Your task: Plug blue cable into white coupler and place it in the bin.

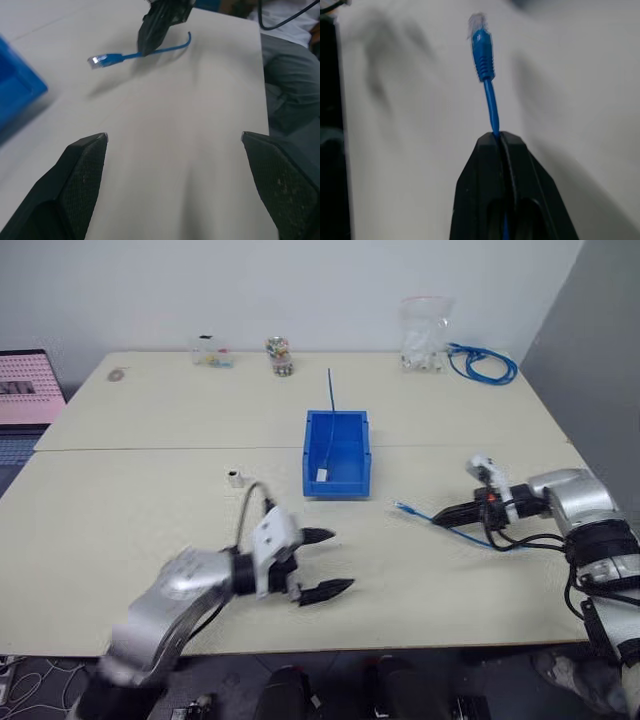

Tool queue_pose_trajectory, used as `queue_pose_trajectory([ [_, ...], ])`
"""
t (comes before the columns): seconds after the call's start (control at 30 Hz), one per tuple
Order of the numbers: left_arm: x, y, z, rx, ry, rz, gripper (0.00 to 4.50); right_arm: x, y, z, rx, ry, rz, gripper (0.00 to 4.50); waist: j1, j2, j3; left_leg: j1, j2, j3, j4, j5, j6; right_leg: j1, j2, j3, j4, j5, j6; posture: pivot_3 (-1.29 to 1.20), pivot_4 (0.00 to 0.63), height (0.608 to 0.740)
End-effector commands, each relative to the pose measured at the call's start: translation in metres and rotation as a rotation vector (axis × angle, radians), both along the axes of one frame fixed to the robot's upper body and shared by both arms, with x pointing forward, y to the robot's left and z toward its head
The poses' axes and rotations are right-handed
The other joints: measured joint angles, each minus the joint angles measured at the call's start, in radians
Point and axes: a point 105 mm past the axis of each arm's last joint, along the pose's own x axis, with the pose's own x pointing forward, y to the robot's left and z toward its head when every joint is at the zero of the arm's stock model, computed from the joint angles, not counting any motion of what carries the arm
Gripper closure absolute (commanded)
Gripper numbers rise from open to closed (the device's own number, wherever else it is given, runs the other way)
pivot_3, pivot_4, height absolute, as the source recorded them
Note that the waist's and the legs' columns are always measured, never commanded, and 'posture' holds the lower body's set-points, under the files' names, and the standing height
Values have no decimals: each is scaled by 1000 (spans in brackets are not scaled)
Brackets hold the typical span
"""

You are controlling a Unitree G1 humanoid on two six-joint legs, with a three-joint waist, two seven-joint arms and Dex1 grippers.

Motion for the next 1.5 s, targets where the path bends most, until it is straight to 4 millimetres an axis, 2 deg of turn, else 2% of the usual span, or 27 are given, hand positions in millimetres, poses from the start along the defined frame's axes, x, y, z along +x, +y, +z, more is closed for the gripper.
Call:
queue_pose_trajectory([
  [0.03,-22,35,0,22,-116,221,0,-24,63,-9,87,78,213,4486,5,1,1,0,0,0,0,0,0,0,0,0,0,-3,3,0,150,740],
  [0.1,-37,49,-15,50,-98,345,0,-26,85,-18,87,79,255,4486,-4,0,1,0,2,1,0,0,0,-1,0,0,0,-2,4,0,150,740],
  [0.2,-63,51,-28,54,-80,447,0,-24,107,-27,77,77,295,4486,12,2,2,0,-2,1,1,0,0,0,-2,-1,0,-2,4,0,150,740],
  [0.3,-80,49,-34,55,-75,535,0,-22,122,-36,58,78,331,4486,15,0,1,0,-4,1,2,0,0,0,-5,-1,-1,-3,1,0,150,740],
  [0.43,-88,52,-36,61,-84,621,0,-24,132,-49,19,102,371,4486,5,-4,-1,0,-4,2,1,0,1,0,-5,-1,-2,-4,1,0,150,740],
  [0.63,-87,52,-32,65,-105,639,0,-22,132,-64,-30,81,369,3221,-8,-7,-4,3,-2,2,0,0,1,1,-2,0,0,-6,-2,0,150,740],
  [0.77,-74,54,-22,66,-140,625,0,-16,126,-60,-4,57,317,2390,-14,-7,-5,4,-2,2,0,0,1,1,-1,0,0,-5,-1,0,150,740],
  [0.87,-58,57,-13,67,-172,603,0,-10,120,-46,43,17,253,1869,-14,-6,-5,6,-2,1,0,0,1,2,1,-1,1,-6,-2,0,150,740],
  [0.9,-50,58,-9,70,-186,583,0,-8,117,-36,77,-13,231,1725,-12,-5,-5,6,-2,1,0,0,1,2,1,-1,1,-6,-2,0,150,740],
  [0.97,-26,59,0,83,-206,470,0,-9,110,1,211,-79,167,1290,0,-4,-4,5,-2,1,0,0,1,3,2,-1,1,-4,1,0,150,740],
  [1.03,-13,53,4,166,-229,246,0,-22,102,30,291,-147,135,1290,22,-2,-3,0,-3,1,1,0,0,0,3,-5,2,-3,3,0,150,740],
  [1.13,1,56,2,226,-185,62,0,-45,96,48,341,-160,76,1290,10,-2,-3,-7,-3,0,1,0,0,-4,6,-3,0,-2,3,0,150,740],
  [1.27,39,63,3,281,-131,-104,0,-76,80,48,285,-252,-12,1290,11,-2,-2,-7,-3,0,0,-2,-2,-5,5,-3,0,-4,4,0,150,740],
  [1.4,48,59,-1,296,-50,-268,0,-89,65,40,209,-300,-98,1290,14,-2,-2,-9,-4,1,0,-3,-3,-6,7,-4,-1,-4,3,0,150,740],
  [1.5,56,62,-16,402,-64,-405,0,-98,52,34,171,-320,-176,1290,10,-2,-2,-7,-5,2,1,-3,-3,-6,8,-3,-1,-4,3,0,150,740],
])
